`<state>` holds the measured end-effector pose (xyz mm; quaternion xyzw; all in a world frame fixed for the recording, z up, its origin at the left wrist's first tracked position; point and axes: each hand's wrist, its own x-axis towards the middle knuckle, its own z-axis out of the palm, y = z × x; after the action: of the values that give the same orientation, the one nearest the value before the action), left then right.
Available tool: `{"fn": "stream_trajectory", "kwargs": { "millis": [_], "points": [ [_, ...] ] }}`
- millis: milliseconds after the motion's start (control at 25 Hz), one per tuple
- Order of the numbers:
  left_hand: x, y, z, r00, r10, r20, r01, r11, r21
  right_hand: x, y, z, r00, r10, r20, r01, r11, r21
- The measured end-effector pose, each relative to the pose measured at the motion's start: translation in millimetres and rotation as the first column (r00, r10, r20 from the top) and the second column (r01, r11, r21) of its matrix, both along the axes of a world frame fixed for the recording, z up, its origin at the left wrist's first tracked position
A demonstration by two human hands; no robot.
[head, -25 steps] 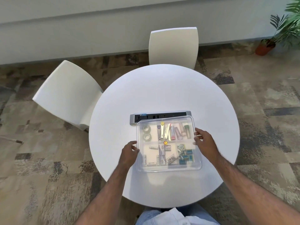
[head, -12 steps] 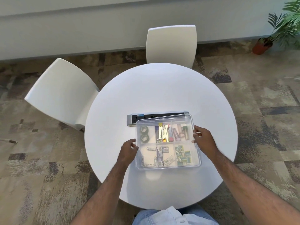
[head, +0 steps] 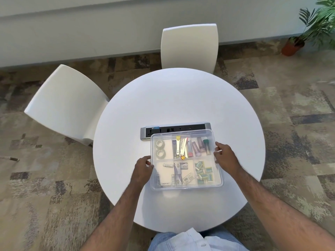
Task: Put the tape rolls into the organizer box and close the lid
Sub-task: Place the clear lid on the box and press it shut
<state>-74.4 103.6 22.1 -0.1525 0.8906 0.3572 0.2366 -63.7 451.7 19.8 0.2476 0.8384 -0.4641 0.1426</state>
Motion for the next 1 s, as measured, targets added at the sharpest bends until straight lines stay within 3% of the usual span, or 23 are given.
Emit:
{"fn": "stream_trajectory", "kwargs": {
  "millis": [120,400,720,1000],
  "points": [
    [1,1,-1,1.0,-0.004,0.011,0.004,1.0,-0.004,0,2,-2,0.997,0.077,0.025,-0.079,0.993,0.089],
    [3,3,-2,1.0,0.011,0.022,-0.011,1.0,0.008,4,1,-1,0.994,0.083,0.078,-0.093,0.985,0.147],
    [19,2,0,0.999,-0.029,0.04,0.028,0.999,0.04,37,6,3,0.972,0.111,0.207,-0.109,0.994,-0.023],
    [62,-19,-5,0.992,-0.017,0.122,-0.004,0.986,0.167,80,20,9,0.949,0.133,0.286,-0.084,0.981,-0.175]
  ]
}}
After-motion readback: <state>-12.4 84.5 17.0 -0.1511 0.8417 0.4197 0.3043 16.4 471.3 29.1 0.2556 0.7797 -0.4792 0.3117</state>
